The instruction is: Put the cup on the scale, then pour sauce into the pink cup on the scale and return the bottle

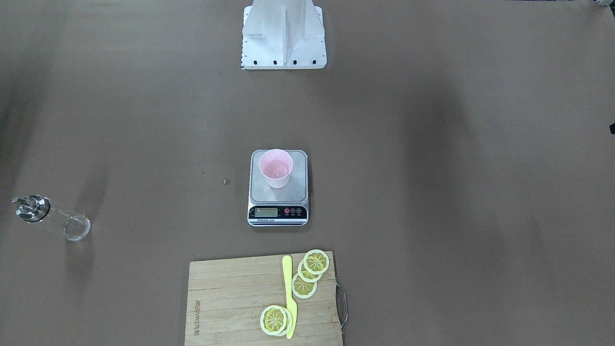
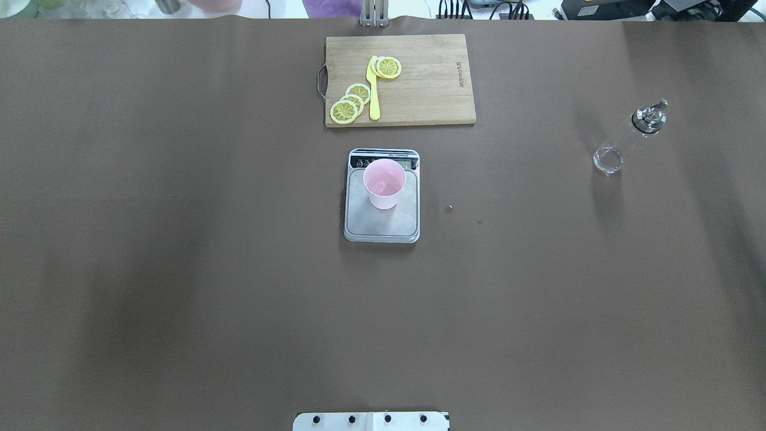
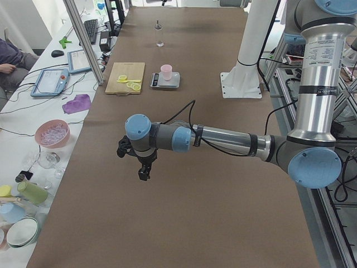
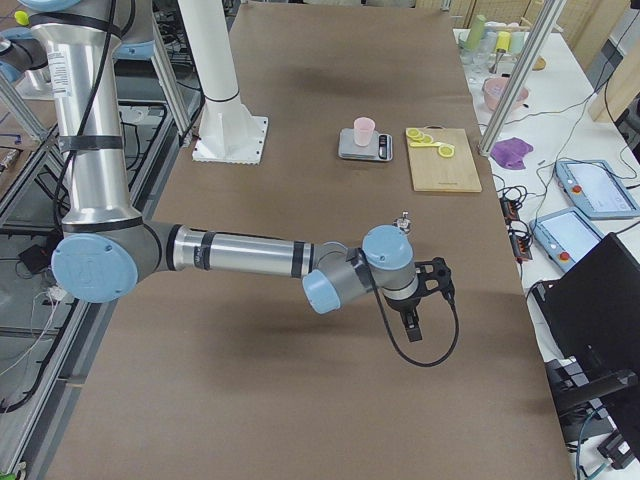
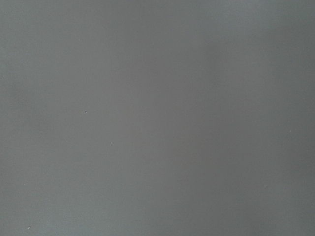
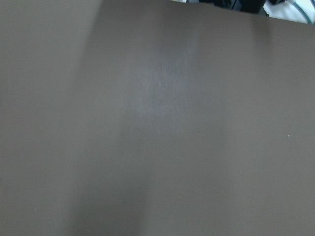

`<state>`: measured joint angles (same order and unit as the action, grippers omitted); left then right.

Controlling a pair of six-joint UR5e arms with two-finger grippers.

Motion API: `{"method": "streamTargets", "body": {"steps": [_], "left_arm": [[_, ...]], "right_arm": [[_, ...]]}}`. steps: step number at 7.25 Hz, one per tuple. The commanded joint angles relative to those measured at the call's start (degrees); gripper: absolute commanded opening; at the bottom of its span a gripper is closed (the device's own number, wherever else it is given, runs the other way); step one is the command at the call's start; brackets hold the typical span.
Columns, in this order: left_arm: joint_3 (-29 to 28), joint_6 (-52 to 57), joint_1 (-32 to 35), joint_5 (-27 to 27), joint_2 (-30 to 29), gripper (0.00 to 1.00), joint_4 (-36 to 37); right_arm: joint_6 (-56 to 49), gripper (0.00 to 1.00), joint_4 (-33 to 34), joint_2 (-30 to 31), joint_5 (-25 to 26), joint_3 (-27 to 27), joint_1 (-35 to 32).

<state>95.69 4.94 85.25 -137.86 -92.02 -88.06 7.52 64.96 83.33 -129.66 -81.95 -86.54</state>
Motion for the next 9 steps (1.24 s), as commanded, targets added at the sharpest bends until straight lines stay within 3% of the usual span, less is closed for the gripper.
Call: {"method": "streamTargets", "body": {"steps": [1, 2, 5, 9], "left_arm": [[-0.32, -0.11, 0.0, 0.13, -0.36, 0.99, 0.52], [-0.41, -0.2, 0.0, 0.04, -0.1, 0.99, 0.52], [-0.24, -0.02, 0.43, 0.39, 0.09, 0.99, 0.96], [0.99, 1.21, 3.33, 1.8, 0.08, 0.99, 4.11]], "right_arm": [[-20.61, 1.0, 30.98, -10.69, 1.24, -0.14, -0.72], [-21.48, 1.0, 34.93, -9.95, 0.56, -0.58, -1.43], [-19.04, 1.0, 34.18, 0.13, 0.63, -3.99, -1.61], [-18.85, 1.0, 32.24, 1.66, 0.2, -5.76, -1.52]]}}
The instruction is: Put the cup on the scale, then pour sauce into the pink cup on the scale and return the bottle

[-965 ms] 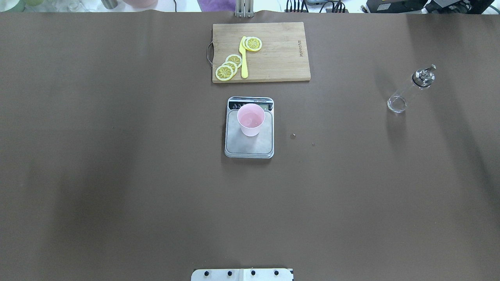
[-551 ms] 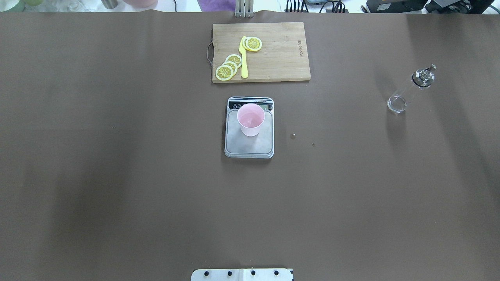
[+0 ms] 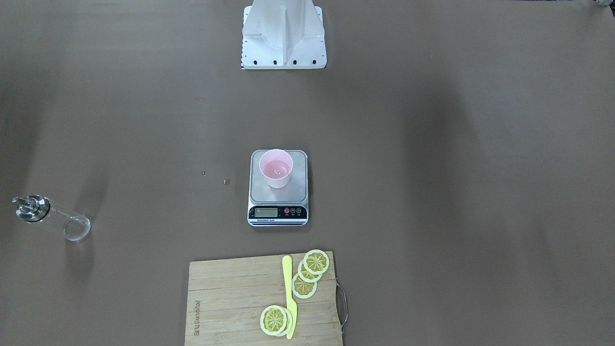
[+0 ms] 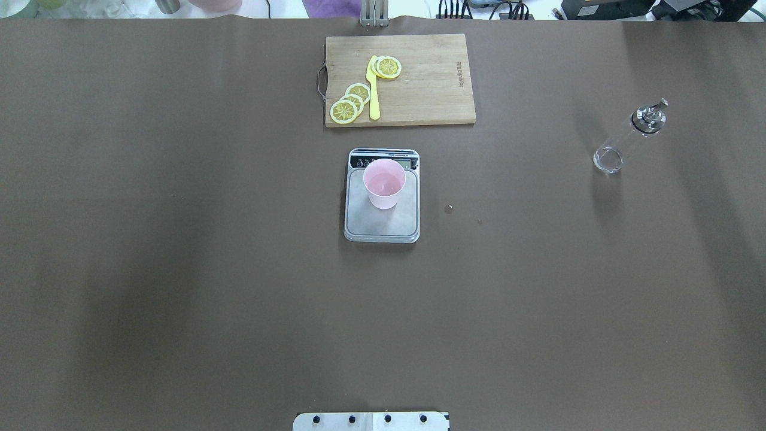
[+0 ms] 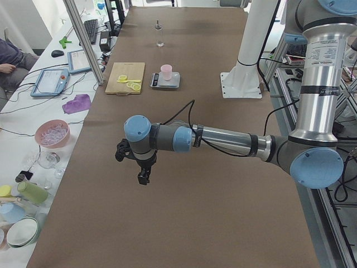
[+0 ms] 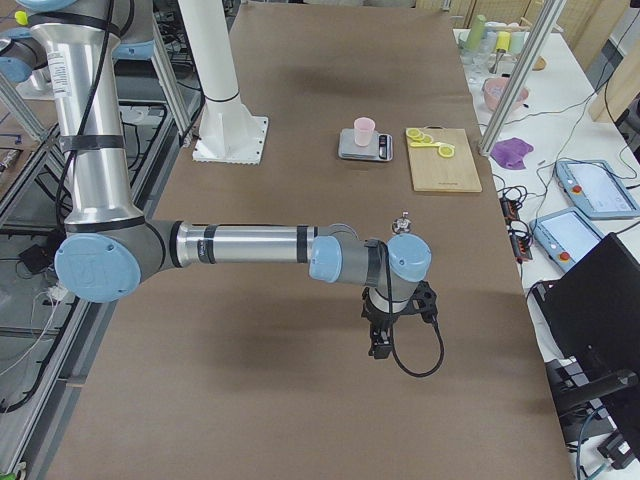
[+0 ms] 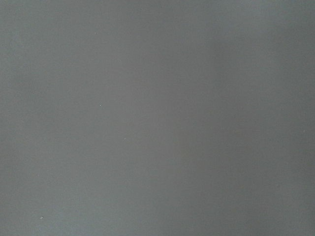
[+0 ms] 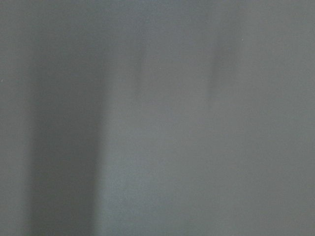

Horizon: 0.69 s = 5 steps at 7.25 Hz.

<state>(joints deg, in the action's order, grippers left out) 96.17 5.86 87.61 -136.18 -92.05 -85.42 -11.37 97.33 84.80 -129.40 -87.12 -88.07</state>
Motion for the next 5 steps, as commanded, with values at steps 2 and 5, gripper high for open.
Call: {"method": "streamTargets", "body": {"steps": [2, 5], "left_arm": [[2.6, 0.29, 1.24, 8.76, 1.16, 0.99, 1.13], [2.88, 0.21, 1.07, 10.23, 2.04, 0.99, 1.31]], "right_arm": [[-0.06, 1.0, -0.38, 0.28, -1.28, -1.21, 0.01], [-0.67, 1.0, -10.81, 5.62, -4.45, -1.64, -1.56]]}}
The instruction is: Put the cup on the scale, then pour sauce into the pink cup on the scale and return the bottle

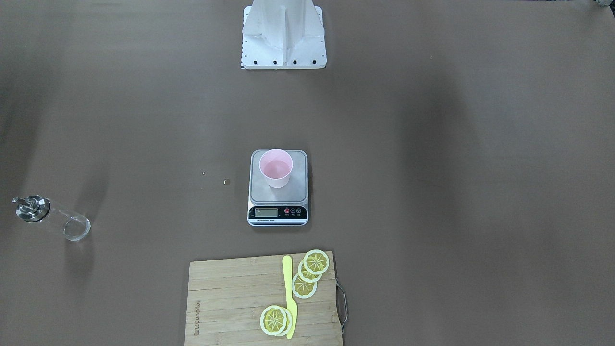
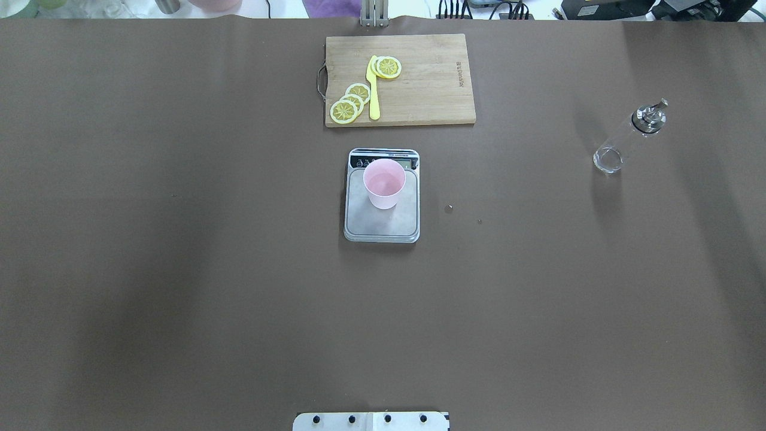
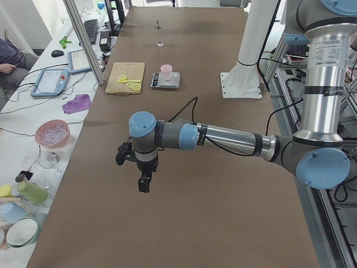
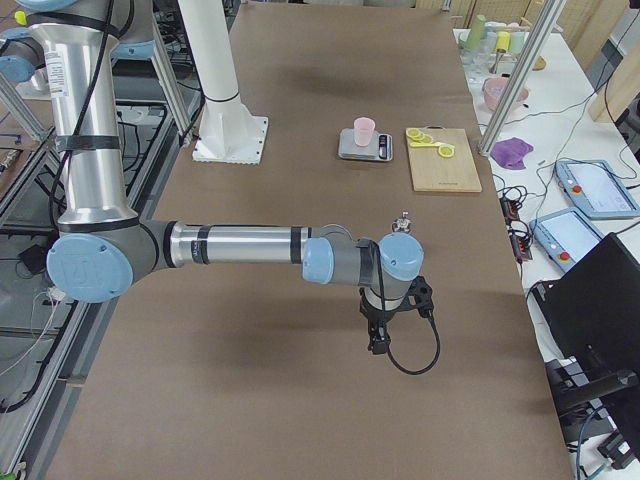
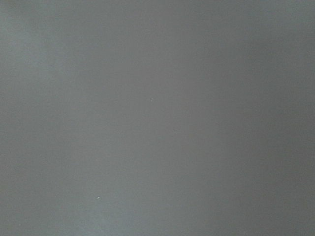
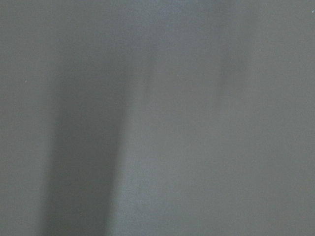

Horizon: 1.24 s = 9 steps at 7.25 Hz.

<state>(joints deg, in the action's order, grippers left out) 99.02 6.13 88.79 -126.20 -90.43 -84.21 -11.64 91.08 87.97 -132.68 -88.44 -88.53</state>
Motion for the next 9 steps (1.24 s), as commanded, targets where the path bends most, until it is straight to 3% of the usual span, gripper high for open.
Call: {"method": "streamTargets", "body": {"steps": [1, 3, 4, 5, 7, 9], "left_arm": [[0.12, -0.24, -0.2, 0.86, 0.43, 0.99, -0.25], [-0.49, -0.33, -0.2, 0.77, 0.34, 0.99, -0.25], [-0.58, -0.33, -0.28, 0.78, 0.43, 0.99, -0.25], [-0.41, -0.42, -0.37, 0.78, 0.43, 0.99, -0.25], [-1.1, -0.16, -0.37, 0.95, 0.43, 0.99, -0.25], [-3.39, -0.07, -0.46, 0.51, 0.52, 0.99, -0.25]], "right_arm": [[-0.58, 1.0, -7.82, 5.95, -1.87, -2.68, -3.55], [-0.67, 1.0, -16.95, 10.72, -1.1, -4.37, -5.07], [-0.67, 1.0, -16.64, 10.39, -1.09, -4.38, -5.07], [0.11, 1.0, -15.51, 9.25, -1.18, -3.85, -4.29], [0.21, 1.0, -3.43, 4.69, -1.18, -4.54, -3.93], [0.12, 1.0, -3.45, 4.76, -0.04, -4.64, -3.93]]}}
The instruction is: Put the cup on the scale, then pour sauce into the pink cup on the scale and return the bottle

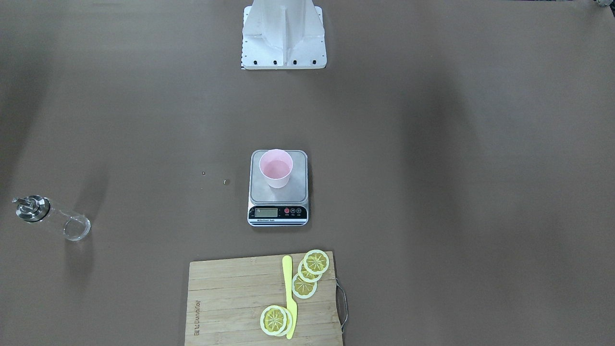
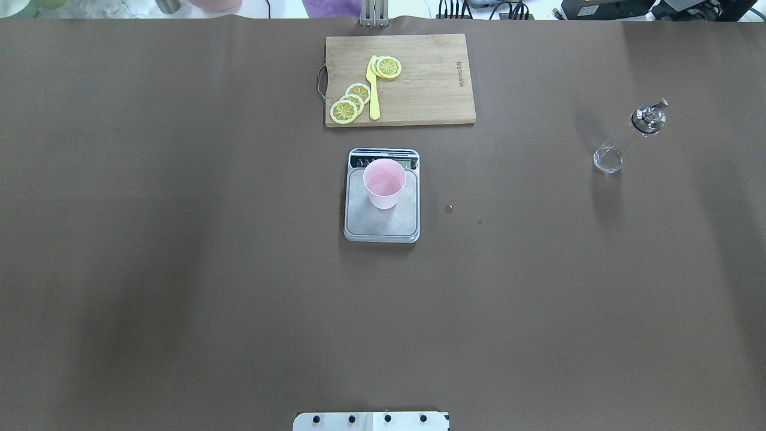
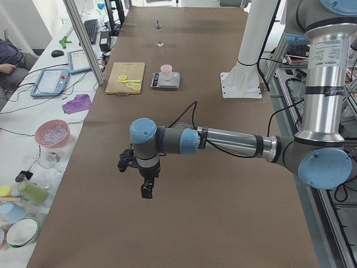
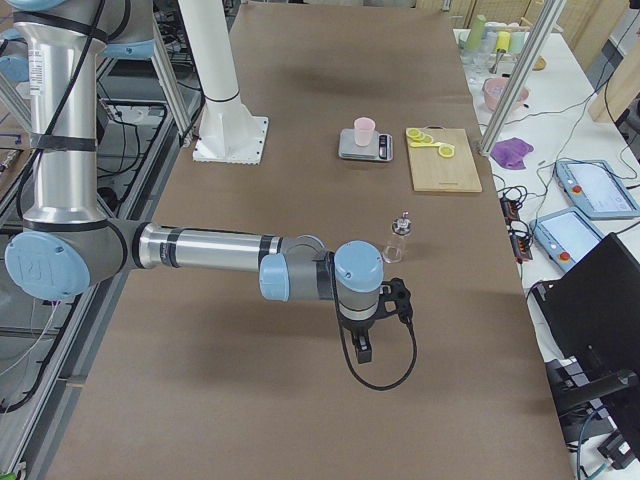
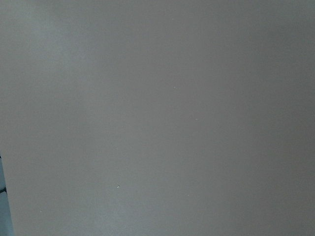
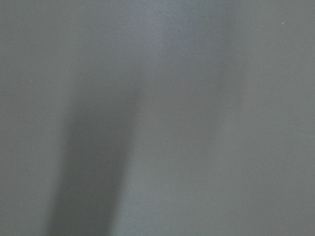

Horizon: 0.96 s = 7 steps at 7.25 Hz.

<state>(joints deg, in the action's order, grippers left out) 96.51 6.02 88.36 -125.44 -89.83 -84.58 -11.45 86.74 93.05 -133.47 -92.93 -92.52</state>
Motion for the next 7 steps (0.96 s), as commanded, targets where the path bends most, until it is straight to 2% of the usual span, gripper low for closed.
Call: {"method": "streamTargets", "body": {"steps": [1, 7], "left_arm": [[-0.54, 0.05, -0.03, -0.42, 0.09, 0.99, -0.24], [-0.71, -0.31, -0.12, -0.51, -0.26, 0.99, -0.24]], "right_arm": [[-0.06, 1.0, 0.71, -0.33, 1.72, -0.15, 0.06], [-0.5, 1.0, 0.71, -0.33, 1.46, -0.24, 0.06]]}}
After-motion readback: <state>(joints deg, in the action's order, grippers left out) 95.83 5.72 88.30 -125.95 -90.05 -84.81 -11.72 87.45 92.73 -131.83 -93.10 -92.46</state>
